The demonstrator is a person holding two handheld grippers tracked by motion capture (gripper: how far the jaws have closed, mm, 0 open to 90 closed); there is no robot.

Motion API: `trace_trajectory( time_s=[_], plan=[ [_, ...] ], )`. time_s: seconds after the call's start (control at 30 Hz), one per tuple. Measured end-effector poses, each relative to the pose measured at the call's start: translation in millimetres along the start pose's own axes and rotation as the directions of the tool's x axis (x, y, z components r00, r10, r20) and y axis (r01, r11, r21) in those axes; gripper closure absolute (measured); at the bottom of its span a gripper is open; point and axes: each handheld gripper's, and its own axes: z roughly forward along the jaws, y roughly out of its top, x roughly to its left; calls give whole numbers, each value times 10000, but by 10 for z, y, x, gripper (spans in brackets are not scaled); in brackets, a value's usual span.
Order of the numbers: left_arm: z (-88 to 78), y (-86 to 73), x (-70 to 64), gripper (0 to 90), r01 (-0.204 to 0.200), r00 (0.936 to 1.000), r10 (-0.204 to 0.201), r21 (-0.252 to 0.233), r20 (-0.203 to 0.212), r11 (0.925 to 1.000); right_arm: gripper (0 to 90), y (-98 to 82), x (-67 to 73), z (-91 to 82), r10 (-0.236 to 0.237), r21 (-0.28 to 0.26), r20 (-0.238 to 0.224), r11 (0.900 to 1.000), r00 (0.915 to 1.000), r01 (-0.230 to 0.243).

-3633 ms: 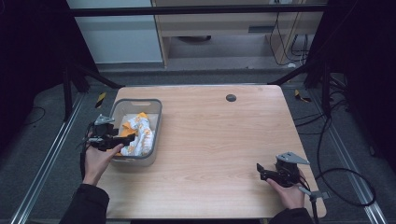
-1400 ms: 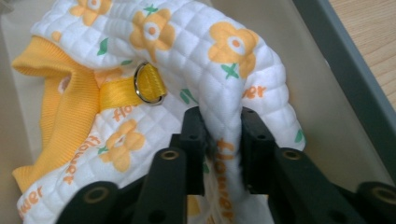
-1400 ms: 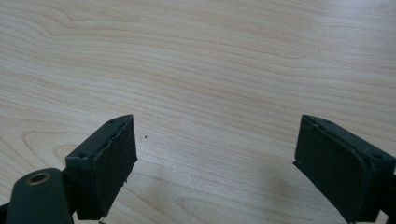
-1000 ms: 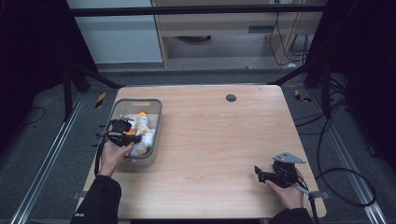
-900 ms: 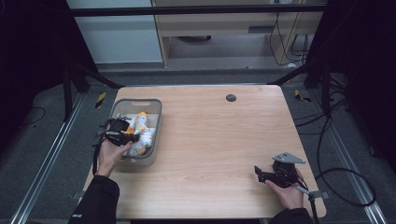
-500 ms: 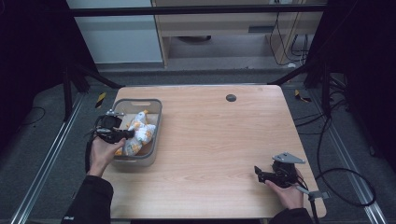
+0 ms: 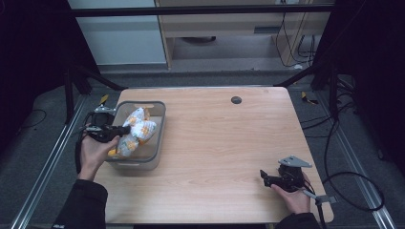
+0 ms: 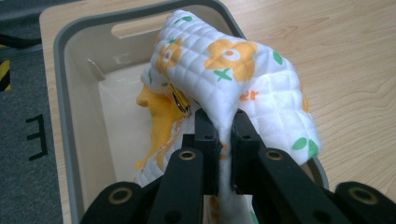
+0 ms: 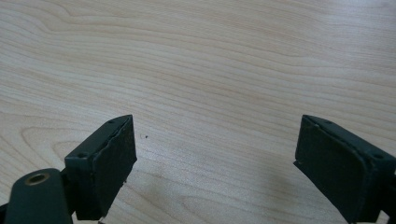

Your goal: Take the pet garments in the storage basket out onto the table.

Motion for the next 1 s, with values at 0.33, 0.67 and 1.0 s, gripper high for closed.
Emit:
trace_trajectory(
  time_s=[0.33,0.67,1.0],
  plan=[
    [-199,58,-44,840,-244,9996,246,-209,119,9995,125,1,3,-8,40,-37,-11,10000,10000,-40],
    [-402,131,-161,840,-733,9966,748,-411,354,9965,125,4,-3,-18,34,-160,49,9999,10000,-34],
    [-559,215,-313,840,-1127,9913,1168,-667,608,9914,125,6,-8,-28,71,-265,80,9996,9999,-69]
  ],
)
